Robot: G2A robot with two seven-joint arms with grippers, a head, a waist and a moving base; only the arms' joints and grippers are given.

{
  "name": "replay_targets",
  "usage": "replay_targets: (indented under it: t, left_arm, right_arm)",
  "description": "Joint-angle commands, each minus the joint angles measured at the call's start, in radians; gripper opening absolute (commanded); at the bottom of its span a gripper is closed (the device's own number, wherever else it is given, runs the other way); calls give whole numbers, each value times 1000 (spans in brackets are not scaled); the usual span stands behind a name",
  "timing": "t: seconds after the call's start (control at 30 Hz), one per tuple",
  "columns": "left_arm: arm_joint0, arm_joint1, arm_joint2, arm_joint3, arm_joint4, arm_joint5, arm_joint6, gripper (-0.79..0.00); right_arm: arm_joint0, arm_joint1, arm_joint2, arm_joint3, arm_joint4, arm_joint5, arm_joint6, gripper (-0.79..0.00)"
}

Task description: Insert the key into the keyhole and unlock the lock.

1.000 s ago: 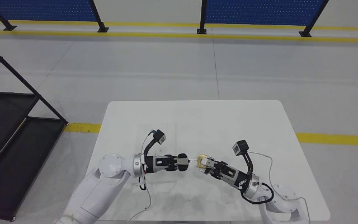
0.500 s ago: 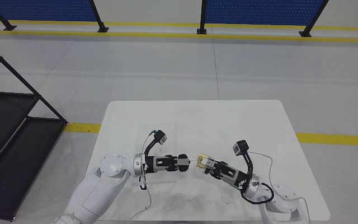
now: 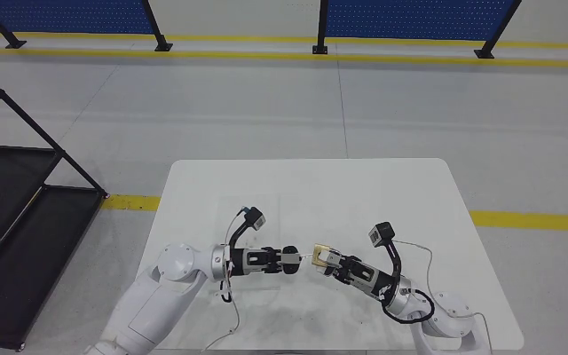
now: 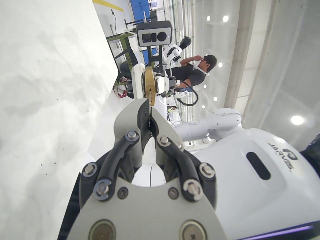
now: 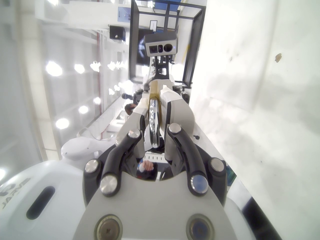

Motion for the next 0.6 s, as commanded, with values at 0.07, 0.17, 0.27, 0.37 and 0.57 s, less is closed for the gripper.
replay_targets:
  t: [0.07, 0.17, 0.27, 0.37, 0.57]
  left_arm:
    - [-7, -1, 8, 2, -1, 3, 0, -785]
    - [-10, 0, 11, 2, 0, 3, 1, -785]
    - [-10, 0, 11, 3, 1, 3, 3, -785]
    - [-2, 3, 2, -1, -1, -3, 5, -785]
    - [32, 12, -37, -22, -3, -11, 7, -785]
  right_arm:
    - [0, 0, 0, 0, 0, 0, 0, -785]
    - [0, 0, 0, 0, 0, 0, 0, -785]
    - [0, 0, 0, 0, 0, 0, 0, -785]
    - [0, 0, 0, 0, 0, 0, 0, -785]
    - [0, 0, 0, 0, 0, 0, 0, -785]
